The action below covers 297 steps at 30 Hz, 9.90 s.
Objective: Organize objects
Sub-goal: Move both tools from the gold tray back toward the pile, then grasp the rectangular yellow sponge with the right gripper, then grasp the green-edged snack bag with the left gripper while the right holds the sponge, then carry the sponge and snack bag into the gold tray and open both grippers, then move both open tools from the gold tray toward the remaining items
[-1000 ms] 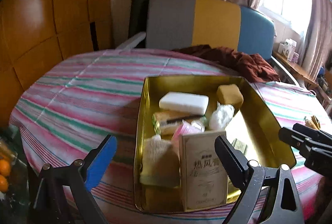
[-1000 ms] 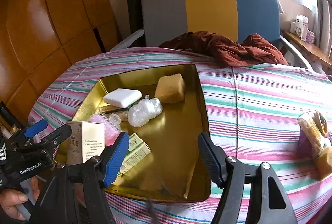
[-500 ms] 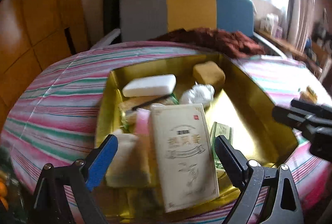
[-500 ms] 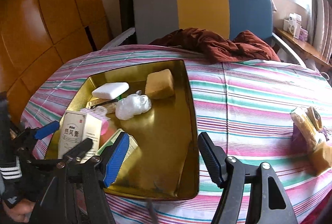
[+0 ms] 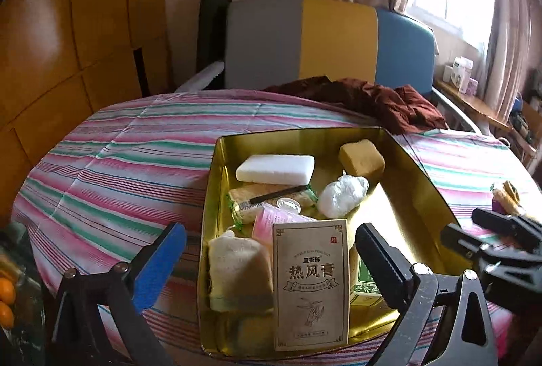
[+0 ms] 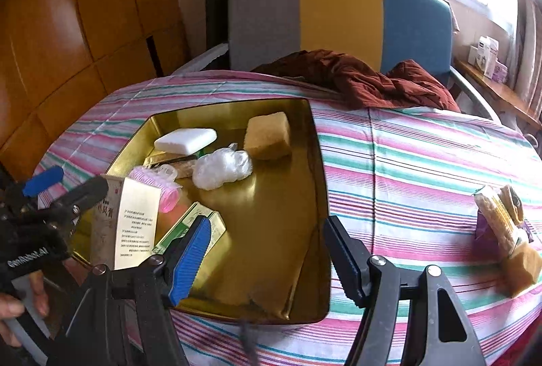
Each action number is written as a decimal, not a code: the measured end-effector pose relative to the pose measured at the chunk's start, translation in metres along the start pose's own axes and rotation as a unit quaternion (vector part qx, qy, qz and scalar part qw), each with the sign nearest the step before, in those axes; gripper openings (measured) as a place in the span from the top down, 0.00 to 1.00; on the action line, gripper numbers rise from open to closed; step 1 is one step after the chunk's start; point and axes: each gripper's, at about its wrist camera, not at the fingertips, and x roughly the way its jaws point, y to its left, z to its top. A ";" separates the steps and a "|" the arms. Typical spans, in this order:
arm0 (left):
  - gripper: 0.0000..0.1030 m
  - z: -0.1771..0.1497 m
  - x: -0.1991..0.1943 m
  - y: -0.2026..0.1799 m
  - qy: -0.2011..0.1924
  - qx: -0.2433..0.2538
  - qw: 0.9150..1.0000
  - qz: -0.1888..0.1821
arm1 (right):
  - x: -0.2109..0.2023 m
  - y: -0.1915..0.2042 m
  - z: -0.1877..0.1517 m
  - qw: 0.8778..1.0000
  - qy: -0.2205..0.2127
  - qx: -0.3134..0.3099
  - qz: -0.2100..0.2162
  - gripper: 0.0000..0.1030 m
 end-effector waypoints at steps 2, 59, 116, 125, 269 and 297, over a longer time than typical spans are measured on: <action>0.02 0.000 -0.004 0.000 -0.002 -0.001 1.000 -0.002 | 0.000 0.004 -0.001 1.000 0.003 -0.007 0.001 0.32; 0.01 0.026 -0.033 -0.103 -0.027 0.115 0.982 -0.147 | -0.105 -0.249 -0.028 0.950 -0.018 0.276 -0.145 0.32; 0.18 0.031 0.141 -0.363 0.263 0.033 0.891 -0.369 | -0.057 -0.330 -0.042 0.946 0.188 0.224 -0.143 0.48; 0.57 0.032 0.155 -0.390 0.273 0.025 0.874 -0.401 | -0.050 -0.330 -0.041 0.947 0.192 0.217 -0.135 0.49; 0.00 0.028 -0.022 -0.013 -0.025 -0.015 0.999 -0.032 | 0.002 -0.008 0.032 1.000 0.009 0.017 -0.019 0.18; 0.00 0.025 -0.022 -0.075 -0.013 0.075 0.994 -0.081 | -0.025 -0.137 0.024 0.984 0.002 0.153 -0.086 0.18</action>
